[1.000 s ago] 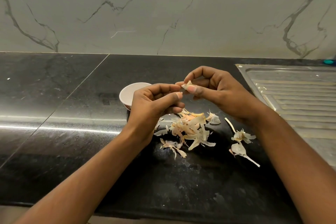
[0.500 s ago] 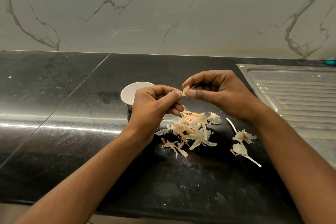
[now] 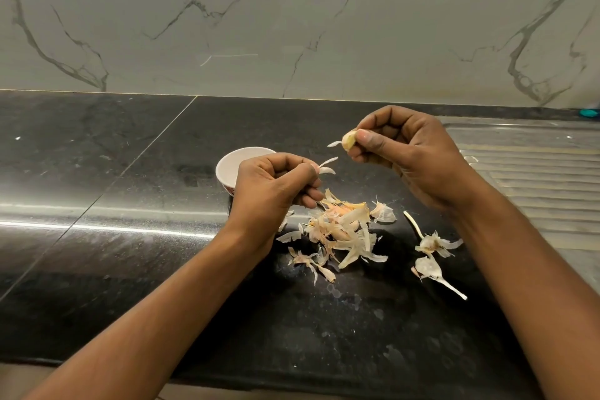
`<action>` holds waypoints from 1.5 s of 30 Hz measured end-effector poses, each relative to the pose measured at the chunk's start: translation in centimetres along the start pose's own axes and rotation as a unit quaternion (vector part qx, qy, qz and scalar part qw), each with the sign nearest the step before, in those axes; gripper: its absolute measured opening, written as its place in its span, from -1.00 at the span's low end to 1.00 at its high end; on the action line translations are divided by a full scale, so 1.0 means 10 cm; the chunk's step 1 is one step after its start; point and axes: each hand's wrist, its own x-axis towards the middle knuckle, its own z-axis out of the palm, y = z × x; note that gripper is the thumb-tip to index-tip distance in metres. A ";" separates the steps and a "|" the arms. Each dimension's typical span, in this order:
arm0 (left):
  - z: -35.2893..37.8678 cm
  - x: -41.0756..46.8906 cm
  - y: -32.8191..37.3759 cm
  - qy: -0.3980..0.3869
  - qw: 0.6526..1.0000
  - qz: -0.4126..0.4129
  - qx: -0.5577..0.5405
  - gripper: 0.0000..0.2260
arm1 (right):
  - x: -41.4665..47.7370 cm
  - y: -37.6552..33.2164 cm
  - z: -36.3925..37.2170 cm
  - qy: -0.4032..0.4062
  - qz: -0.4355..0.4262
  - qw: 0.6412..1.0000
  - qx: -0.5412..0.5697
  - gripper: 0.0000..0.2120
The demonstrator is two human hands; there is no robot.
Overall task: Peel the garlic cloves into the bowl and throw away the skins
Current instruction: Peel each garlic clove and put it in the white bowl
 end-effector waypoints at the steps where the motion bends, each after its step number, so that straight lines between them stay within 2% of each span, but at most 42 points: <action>1: 0.00 0.00 0.00 0.003 1.000 0.000 0.000 -0.92 | 0.00 -0.01 -0.01 0.009 -0.001 1.000 0.003 -0.76; 4: 0.00 -0.01 0.01 0.007 1.000 0.006 0.008 -0.96 | 0.01 -0.01 -0.03 0.014 0.001 1.000 -0.003 -0.74; 9: 0.01 -0.03 0.00 -0.005 0.999 0.018 0.039 -0.88 | -0.02 0.00 0.00 -0.020 0.005 0.998 -0.053 -0.77; 15: 0.03 -0.02 0.00 -0.022 1.000 0.001 0.018 -0.82 | -0.02 0.03 0.05 -0.048 -0.001 0.992 -0.117 -0.79; 23: 0.01 -0.01 -0.03 -0.009 1.000 0.010 0.022 -0.87 | -0.05 0.01 0.05 -0.077 0.013 0.992 -0.102 -0.75; 27: 0.02 0.00 -0.02 0.000 0.999 0.021 0.029 -0.87 | -0.05 0.02 0.05 -0.064 0.004 0.993 -0.103 -0.76; 31: 0.01 -0.01 -0.03 0.003 0.999 0.021 0.028 -0.85 | -0.03 -0.02 -0.02 -0.030 -0.005 0.998 -0.046 -0.73; 34: 0.01 -0.01 -0.04 -0.007 0.999 0.024 0.040 -0.87 | -0.04 -0.04 -0.05 -0.035 0.012 0.999 0.005 -0.74; 39: 0.01 -0.02 -0.03 -0.018 0.998 0.027 0.054 -0.89 | -0.03 -0.03 -0.04 -0.049 0.025 0.998 -0.014 -0.76; 45: 0.03 -0.03 0.01 -0.044 0.999 0.012 0.008 -0.86 | -0.05 -0.05 0.00 -0.069 0.038 0.995 -0.053 -0.75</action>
